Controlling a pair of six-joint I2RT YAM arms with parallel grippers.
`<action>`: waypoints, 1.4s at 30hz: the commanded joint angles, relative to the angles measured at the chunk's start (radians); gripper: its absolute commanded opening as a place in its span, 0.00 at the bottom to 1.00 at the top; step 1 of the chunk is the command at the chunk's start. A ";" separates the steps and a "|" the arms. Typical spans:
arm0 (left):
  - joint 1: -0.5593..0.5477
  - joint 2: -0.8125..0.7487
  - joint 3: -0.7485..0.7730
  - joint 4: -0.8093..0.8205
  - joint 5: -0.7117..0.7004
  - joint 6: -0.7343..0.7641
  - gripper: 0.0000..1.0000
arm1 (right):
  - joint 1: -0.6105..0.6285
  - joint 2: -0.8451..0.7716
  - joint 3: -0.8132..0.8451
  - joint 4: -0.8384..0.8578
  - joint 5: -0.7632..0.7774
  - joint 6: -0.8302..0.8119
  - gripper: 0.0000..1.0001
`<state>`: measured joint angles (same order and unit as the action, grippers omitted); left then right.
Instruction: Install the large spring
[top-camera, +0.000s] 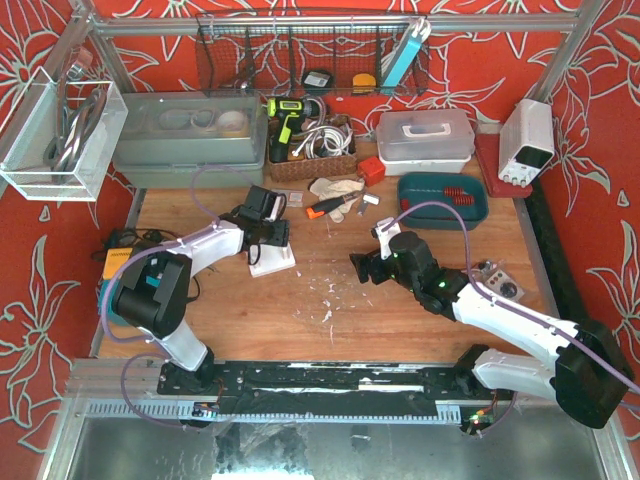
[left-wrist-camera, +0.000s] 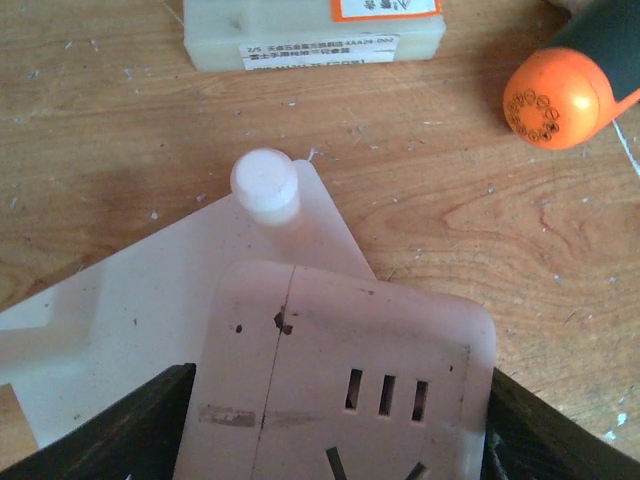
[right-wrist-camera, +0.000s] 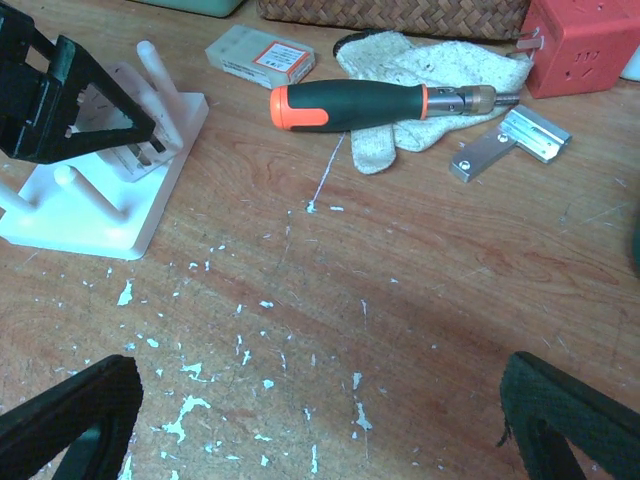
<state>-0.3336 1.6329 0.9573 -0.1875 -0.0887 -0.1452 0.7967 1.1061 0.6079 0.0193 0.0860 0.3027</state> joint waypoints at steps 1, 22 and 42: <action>0.005 -0.005 0.016 0.000 0.006 0.007 0.67 | 0.007 -0.008 -0.013 0.013 0.025 -0.011 0.98; 0.004 -0.142 0.054 0.023 0.061 -0.025 0.30 | 0.007 -0.028 -0.030 0.023 0.060 -0.014 0.98; 0.128 -0.427 -0.191 0.323 -0.403 -0.313 0.04 | 0.007 -0.079 -0.041 0.014 0.069 -0.011 0.98</action>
<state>-0.2672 1.2007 0.8116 0.0475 -0.3988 -0.3218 0.7967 1.0504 0.5854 0.0311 0.1375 0.2996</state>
